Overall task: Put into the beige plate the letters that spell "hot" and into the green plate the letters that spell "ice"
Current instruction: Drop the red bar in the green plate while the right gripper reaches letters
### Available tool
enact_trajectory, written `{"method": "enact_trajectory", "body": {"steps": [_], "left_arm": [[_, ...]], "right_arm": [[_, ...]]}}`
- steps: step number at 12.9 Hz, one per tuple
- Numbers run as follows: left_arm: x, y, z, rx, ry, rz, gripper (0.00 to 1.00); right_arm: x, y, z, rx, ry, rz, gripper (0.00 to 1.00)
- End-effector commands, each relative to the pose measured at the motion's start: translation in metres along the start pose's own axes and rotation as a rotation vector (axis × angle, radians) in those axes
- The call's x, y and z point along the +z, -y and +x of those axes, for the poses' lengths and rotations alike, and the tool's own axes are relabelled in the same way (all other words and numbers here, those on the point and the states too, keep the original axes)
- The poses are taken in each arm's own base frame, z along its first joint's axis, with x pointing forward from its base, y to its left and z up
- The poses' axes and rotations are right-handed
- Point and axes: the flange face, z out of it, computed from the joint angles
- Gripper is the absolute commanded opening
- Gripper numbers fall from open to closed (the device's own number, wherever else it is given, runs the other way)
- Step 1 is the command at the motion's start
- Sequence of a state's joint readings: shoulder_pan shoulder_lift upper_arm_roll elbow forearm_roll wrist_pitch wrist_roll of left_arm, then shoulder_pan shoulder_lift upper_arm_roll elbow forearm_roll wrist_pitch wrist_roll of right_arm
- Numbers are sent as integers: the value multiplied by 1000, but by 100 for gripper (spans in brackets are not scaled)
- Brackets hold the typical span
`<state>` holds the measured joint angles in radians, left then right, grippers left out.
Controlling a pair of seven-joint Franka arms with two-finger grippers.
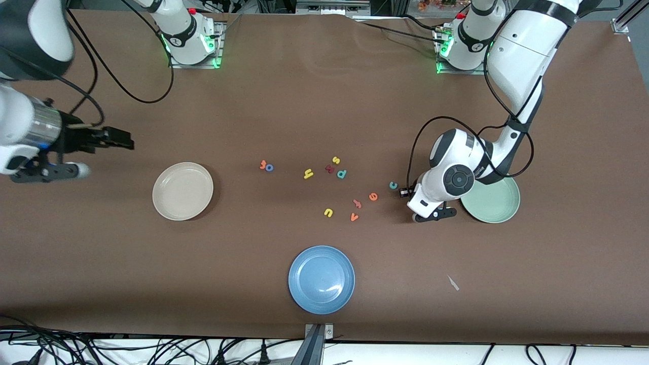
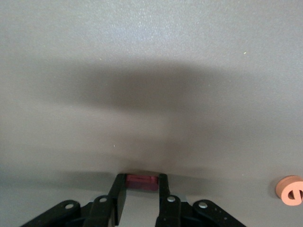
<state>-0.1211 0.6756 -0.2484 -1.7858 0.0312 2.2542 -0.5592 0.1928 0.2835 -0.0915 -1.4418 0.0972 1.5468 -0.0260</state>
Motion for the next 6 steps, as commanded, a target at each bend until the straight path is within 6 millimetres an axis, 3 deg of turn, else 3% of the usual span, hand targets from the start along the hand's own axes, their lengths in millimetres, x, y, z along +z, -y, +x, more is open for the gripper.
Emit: {"method": "enact_trajectory", "body": {"steps": [1, 4, 6], "left_arm": [[5, -2, -1, 2, -9, -8, 23], [-22, -2, 1, 10, -28, -12, 23], [-59, 3, 3, 16, -29, -2, 23]], "right_arm": [[43, 53, 27, 33, -4, 3, 100], [91, 105, 38, 69, -46, 28, 100], [132, 125, 38, 63, -65, 41, 100]]}}
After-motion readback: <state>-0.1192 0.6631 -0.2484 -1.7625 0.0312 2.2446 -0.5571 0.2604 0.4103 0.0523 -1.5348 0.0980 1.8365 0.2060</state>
